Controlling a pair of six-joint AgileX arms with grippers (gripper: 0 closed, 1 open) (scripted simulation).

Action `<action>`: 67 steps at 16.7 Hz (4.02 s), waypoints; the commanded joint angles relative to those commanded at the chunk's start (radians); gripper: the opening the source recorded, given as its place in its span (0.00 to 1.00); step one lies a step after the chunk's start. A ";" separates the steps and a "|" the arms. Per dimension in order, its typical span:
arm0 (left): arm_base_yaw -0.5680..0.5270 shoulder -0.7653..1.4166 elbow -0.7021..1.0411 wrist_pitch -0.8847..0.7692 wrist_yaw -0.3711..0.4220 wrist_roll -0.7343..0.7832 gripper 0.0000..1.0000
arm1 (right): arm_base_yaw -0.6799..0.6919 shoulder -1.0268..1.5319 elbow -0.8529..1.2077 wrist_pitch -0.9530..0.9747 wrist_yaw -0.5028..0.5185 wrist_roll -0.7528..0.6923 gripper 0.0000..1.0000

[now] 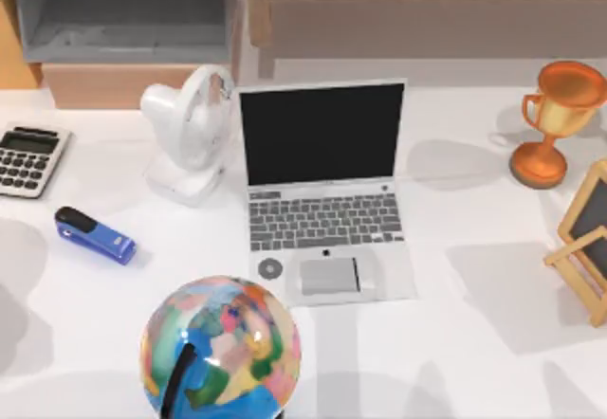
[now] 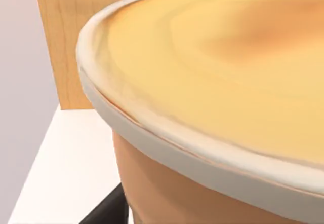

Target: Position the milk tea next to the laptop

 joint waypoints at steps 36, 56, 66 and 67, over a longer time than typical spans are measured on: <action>-1.962 0.560 1.100 -0.630 -1.917 -0.514 0.00 | 0.000 0.000 0.000 0.000 0.000 0.000 1.00; -1.965 0.536 1.157 -0.634 -1.928 -0.487 0.00 | 0.000 0.000 0.000 0.000 0.000 0.000 1.00; -1.963 0.630 1.084 -0.545 -1.916 -0.516 0.00 | 0.000 0.000 0.000 0.000 0.000 0.000 1.00; -1.963 0.630 1.084 -0.545 -1.916 -0.516 0.00 | 0.000 0.000 0.000 0.000 0.000 0.000 1.00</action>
